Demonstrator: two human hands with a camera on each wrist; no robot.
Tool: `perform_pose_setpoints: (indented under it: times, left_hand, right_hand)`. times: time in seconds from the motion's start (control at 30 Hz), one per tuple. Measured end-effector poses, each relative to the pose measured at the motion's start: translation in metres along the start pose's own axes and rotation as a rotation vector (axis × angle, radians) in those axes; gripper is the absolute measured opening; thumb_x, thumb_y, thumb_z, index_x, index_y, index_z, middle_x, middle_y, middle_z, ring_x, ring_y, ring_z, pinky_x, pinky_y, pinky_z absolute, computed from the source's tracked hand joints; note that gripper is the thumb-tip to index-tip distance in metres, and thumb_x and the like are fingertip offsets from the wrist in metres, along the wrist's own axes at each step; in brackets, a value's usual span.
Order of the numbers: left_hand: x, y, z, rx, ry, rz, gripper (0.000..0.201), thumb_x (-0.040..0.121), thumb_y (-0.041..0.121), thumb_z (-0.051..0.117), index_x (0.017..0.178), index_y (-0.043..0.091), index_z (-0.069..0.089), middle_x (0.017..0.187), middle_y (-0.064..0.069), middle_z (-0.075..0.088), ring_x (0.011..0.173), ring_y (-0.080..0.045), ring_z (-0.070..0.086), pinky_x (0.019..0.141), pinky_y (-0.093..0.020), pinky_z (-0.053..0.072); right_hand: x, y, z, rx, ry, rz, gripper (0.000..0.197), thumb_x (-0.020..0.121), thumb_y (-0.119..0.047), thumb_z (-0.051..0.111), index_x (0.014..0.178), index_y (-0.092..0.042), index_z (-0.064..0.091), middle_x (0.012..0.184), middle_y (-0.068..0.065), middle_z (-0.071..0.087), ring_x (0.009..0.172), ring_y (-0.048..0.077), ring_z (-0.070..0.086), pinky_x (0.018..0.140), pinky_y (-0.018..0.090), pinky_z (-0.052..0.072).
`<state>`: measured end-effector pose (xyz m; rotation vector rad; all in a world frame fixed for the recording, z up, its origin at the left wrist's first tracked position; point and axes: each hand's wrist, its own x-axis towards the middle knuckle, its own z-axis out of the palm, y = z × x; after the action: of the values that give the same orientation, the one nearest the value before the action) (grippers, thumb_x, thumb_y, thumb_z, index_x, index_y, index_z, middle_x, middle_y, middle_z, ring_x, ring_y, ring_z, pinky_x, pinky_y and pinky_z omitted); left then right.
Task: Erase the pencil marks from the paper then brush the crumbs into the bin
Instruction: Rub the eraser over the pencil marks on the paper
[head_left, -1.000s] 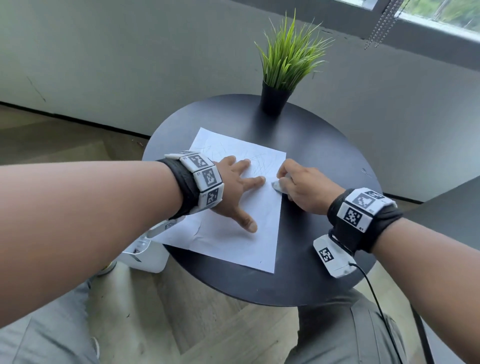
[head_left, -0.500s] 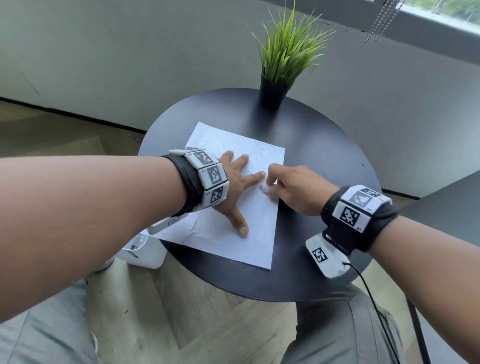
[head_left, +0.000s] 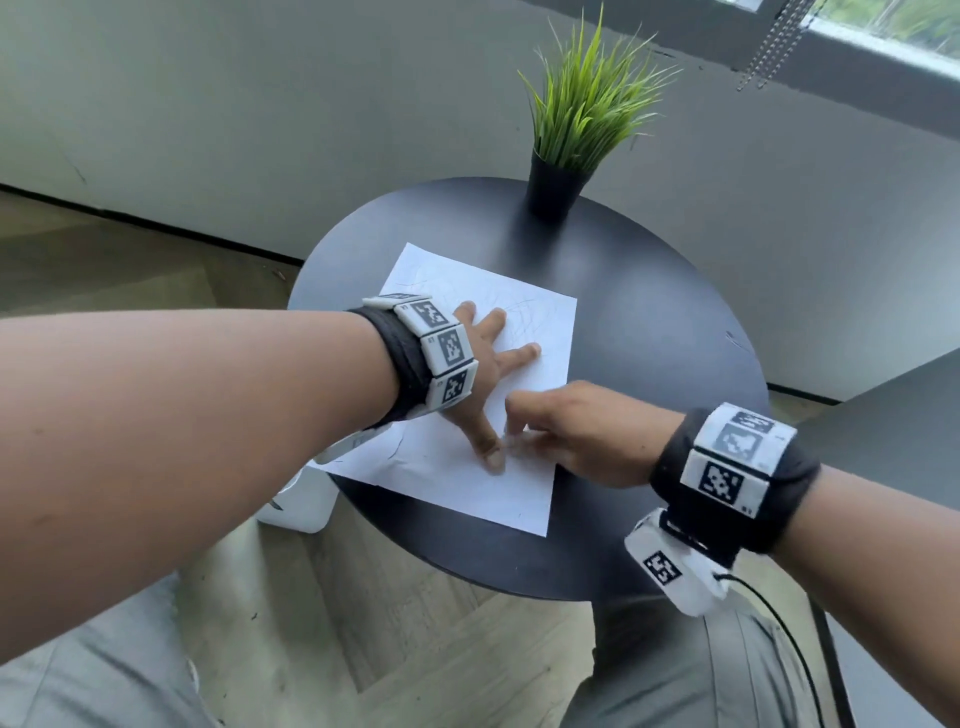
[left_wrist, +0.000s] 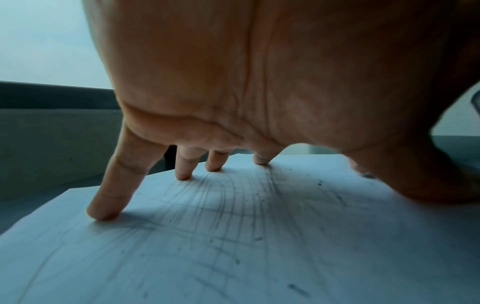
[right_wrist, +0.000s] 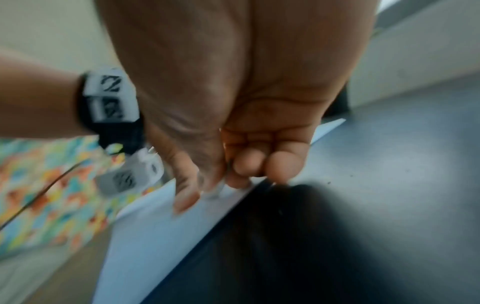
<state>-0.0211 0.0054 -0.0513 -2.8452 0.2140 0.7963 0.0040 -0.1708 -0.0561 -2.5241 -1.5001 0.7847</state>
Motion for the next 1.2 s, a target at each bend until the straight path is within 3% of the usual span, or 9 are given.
perform_pose_setpoints:
  times: [0.13, 0.3, 0.43, 0.57, 0.63, 0.73, 0.87, 1.03, 1.2]
  left_hand:
    - [0.002, 0.000, 0.000, -0.007, 0.015, 0.013, 0.139, 0.049, 0.095, 0.065, 0.154, 0.050, -0.015, 0.164, -0.012, 0.001, 0.148, -0.046, 0.009, 0.106, -0.067, 0.032]
    - [0.002, 0.000, -0.002, -0.016, -0.011, 0.011, 0.139, 0.045, 0.096, 0.065, 0.150, 0.058, -0.017, 0.165, -0.012, -0.005, 0.148, -0.051, 0.004, 0.108, -0.070, 0.027]
    - [0.004, 0.000, -0.002, -0.019, 0.003, 0.013, 0.140, 0.044, 0.096, 0.066, 0.150, 0.057, -0.017, 0.164, -0.014, -0.003, 0.147, -0.050, 0.005, 0.105, -0.070, 0.030]
    - [0.002, 0.002, -0.002, -0.010, -0.013, 0.001, 0.140, 0.046, 0.095, 0.066, 0.150, 0.056, -0.019, 0.165, -0.013, -0.009, 0.149, -0.051, 0.000, 0.109, -0.071, 0.026]
    - [0.003, 0.002, -0.003, -0.010, -0.008, 0.002, 0.141, 0.045, 0.095, 0.066, 0.150, 0.056, -0.019, 0.165, -0.013, -0.009, 0.149, -0.050, 0.000, 0.109, -0.071, 0.026]
    - [0.003, 0.002, -0.003, -0.004, -0.001, 0.002, 0.140, 0.046, 0.096, 0.066, 0.150, 0.056, -0.019, 0.164, -0.013, -0.005, 0.148, -0.050, 0.003, 0.106, -0.070, 0.029]
    - [0.001, 0.003, -0.002, -0.001, -0.008, 0.000, 0.139, 0.045, 0.095, 0.067, 0.149, 0.058, -0.018, 0.164, -0.015, -0.004, 0.147, -0.052, 0.003, 0.107, -0.070, 0.028]
    - [0.004, 0.002, -0.001, -0.003, 0.010, 0.006, 0.138, 0.046, 0.095, 0.066, 0.149, 0.058, -0.018, 0.162, -0.015, 0.002, 0.145, -0.050, 0.009, 0.103, -0.068, 0.033]
    - [0.003, 0.003, -0.001, -0.008, -0.011, 0.001, 0.140, 0.046, 0.094, 0.067, 0.150, 0.057, -0.018, 0.164, -0.015, -0.007, 0.147, -0.052, 0.002, 0.108, -0.070, 0.028]
  right_hand:
    - [0.003, 0.029, -0.012, 0.057, 0.271, 0.227, 0.016, 0.099, -0.039, 0.051, 0.094, -0.023, 0.047, 0.071, -0.007, 0.056, 0.071, 0.022, 0.054, 0.060, 0.032, 0.040]
    - [-0.004, 0.010, -0.006, 0.035, -0.034, 0.019, 0.010, 0.097, -0.035, 0.053, 0.100, -0.026, 0.054, 0.085, -0.003, 0.061, 0.075, 0.018, 0.053, 0.070, 0.032, 0.046]
    - [0.001, 0.026, -0.011, 0.009, 0.264, 0.202, 0.014, 0.100, -0.036, 0.050, 0.102, -0.022, 0.048, 0.078, -0.001, 0.058, 0.074, 0.025, 0.054, 0.065, 0.035, 0.045]
    - [-0.007, 0.016, -0.006, 0.013, 0.002, 0.045, 0.010, 0.098, -0.030, 0.055, 0.093, -0.033, 0.046, 0.082, -0.005, 0.060, 0.074, 0.016, 0.052, 0.067, 0.026, 0.043]
    - [-0.007, 0.021, -0.011, 0.056, 0.036, 0.124, 0.011, 0.098, -0.038, 0.055, 0.094, -0.030, 0.049, 0.078, -0.007, 0.058, 0.074, 0.013, 0.053, 0.066, 0.022, 0.043]
    - [-0.007, 0.031, -0.011, 0.017, 0.255, 0.181, 0.020, 0.100, -0.038, 0.051, 0.097, -0.019, 0.047, 0.073, -0.004, 0.054, 0.070, 0.020, 0.050, 0.059, 0.031, 0.038]
    - [-0.012, 0.017, -0.007, 0.043, -0.039, 0.056, 0.016, 0.098, -0.043, 0.053, 0.097, -0.027, 0.051, 0.088, -0.003, 0.062, 0.081, 0.017, 0.054, 0.071, 0.028, 0.045]
    - [-0.007, 0.027, -0.009, 0.019, 0.232, 0.236, 0.020, 0.101, -0.039, 0.046, 0.098, -0.019, 0.044, 0.081, 0.001, 0.058, 0.076, 0.027, 0.055, 0.068, 0.040, 0.047]
    - [-0.009, -0.002, -0.001, 0.022, -0.012, 0.085, 0.016, 0.101, -0.033, 0.046, 0.110, -0.020, 0.049, 0.096, -0.001, 0.062, 0.083, 0.023, 0.054, 0.074, 0.035, 0.046]
